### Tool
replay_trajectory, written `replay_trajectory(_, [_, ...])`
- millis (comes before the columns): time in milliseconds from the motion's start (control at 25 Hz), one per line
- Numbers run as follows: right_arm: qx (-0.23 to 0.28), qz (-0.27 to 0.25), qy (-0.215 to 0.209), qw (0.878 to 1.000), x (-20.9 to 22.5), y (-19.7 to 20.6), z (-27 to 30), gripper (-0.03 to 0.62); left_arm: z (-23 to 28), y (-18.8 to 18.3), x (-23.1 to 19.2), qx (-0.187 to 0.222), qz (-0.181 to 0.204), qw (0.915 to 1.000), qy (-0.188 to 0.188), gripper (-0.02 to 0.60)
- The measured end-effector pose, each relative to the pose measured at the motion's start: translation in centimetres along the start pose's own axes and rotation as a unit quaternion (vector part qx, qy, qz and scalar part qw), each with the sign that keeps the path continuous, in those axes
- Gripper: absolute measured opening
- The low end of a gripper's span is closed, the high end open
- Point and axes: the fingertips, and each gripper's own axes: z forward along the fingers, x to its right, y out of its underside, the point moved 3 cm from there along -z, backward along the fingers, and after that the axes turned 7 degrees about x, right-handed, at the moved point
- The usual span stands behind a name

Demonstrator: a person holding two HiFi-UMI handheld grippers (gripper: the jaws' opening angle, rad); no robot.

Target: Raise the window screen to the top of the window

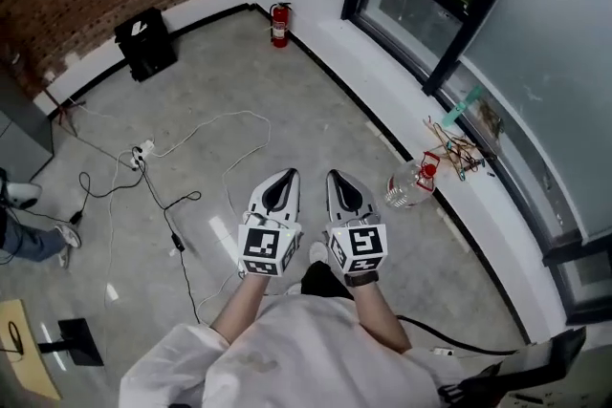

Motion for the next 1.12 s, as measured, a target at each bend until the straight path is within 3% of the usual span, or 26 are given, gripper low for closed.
replay_trajectory(400, [0.017, 0.016, -0.11, 0.994, -2.9, 0.2, 13.0, 0.0, 2.5, -0.5, -11.0, 0.018, 0.009, 0.9923, -0.122, 0.002])
replay_trajectory(760, [0.053, 0.009, -0.166, 0.985, 0.6, -2.2, 25.6, 0.0, 12.4, -2.3, -17.8, 0.05, 0.029, 0.9845, -0.165, 0.002])
replay_trajectory(1120, [0.062, 0.019, -0.17, 0.983, 6.3, -2.9, 35.8, 0.0, 22.6, -2.8, -22.9, 0.058, 0.024, 0.9805, -0.186, 0.002])
